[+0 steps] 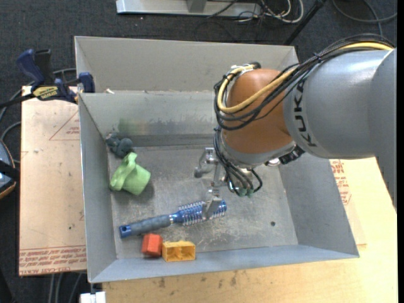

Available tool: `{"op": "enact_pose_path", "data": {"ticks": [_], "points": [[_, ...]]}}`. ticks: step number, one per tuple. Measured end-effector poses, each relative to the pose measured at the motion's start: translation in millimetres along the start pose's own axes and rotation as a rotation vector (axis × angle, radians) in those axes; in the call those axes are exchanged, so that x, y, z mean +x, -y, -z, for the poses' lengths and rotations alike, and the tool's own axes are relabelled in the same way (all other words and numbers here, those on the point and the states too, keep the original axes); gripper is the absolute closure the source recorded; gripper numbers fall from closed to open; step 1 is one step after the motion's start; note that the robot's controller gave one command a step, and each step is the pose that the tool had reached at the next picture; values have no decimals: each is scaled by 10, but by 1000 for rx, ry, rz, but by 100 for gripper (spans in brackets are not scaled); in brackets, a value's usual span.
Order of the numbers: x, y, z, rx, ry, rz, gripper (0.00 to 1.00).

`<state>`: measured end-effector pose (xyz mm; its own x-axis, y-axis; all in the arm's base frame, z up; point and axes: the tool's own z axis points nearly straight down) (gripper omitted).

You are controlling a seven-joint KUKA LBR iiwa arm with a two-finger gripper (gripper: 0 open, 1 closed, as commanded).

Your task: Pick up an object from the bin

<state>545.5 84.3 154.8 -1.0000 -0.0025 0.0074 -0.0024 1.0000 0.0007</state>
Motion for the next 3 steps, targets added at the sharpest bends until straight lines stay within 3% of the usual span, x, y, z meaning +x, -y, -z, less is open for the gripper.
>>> {"op": "enact_pose_path", "data": {"ticks": [1, 2, 3], "points": [[138, 135, -777, -3, 14, -17, 0], [118, 130, -738, -4, 19, -16, 100], [-20, 227, 687, 0, 15, 19, 100]]}}
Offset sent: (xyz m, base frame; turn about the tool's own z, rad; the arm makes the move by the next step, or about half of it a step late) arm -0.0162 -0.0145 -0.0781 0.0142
